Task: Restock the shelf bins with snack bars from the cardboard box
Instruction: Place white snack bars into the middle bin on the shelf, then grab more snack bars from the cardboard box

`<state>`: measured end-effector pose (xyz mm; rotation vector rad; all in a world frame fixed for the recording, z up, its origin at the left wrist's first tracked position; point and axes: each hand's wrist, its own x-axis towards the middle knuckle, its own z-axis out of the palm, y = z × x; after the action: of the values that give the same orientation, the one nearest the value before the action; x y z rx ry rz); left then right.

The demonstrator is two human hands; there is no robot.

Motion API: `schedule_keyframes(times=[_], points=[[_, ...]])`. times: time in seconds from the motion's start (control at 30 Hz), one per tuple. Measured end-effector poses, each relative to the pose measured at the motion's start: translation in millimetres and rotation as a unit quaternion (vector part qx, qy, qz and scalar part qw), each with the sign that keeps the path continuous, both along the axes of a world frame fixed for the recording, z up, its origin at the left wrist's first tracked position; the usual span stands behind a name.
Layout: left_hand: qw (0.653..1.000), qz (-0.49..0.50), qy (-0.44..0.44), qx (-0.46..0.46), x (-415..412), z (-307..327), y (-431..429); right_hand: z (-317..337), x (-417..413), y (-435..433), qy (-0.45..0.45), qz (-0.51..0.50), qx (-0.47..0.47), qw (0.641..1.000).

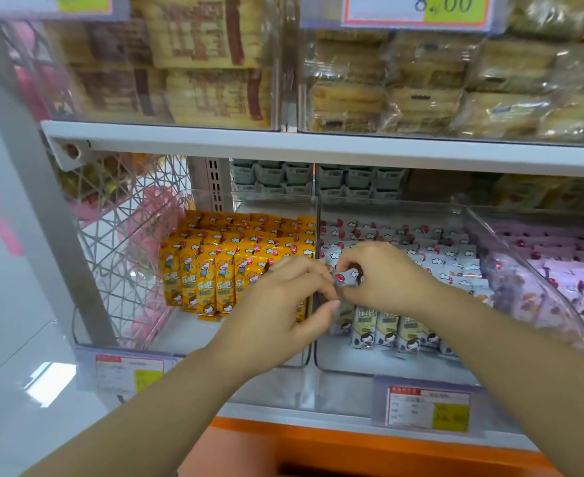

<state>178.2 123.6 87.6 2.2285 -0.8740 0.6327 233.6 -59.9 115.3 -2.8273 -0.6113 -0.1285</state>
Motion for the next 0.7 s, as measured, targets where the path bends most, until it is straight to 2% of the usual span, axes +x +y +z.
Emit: schedule_keyframes(times=[0.1,0.27,0.43,0.57,0.7], points=[[1.000,0.002,-0.005,0.003,0.2,-0.2,0.0,0.0,-1.0,2.3,-0.041,-0.030,-0.030,0.998],[0.999,0.019,0.007,0.025,-3.0,2.2,-1.6,7.5,-16.3,-0.5,-0.059,-0.028,0.015,0.998],[0.995,0.053,0.006,0.086,-18.4,16.1,-9.2,14.2,-63.6,-10.0,-0.080,-0.001,0.075,0.994],[0.995,0.093,-0.025,0.038,-49.4,8.1,-23.7,3.5,-115.7,-22.6,-0.104,0.020,0.154,0.982],[0.994,0.101,-0.021,0.022,-93.7,-15.3,-43.0,-22.4,-158.6,-39.6,-0.080,0.018,0.184,0.979]])
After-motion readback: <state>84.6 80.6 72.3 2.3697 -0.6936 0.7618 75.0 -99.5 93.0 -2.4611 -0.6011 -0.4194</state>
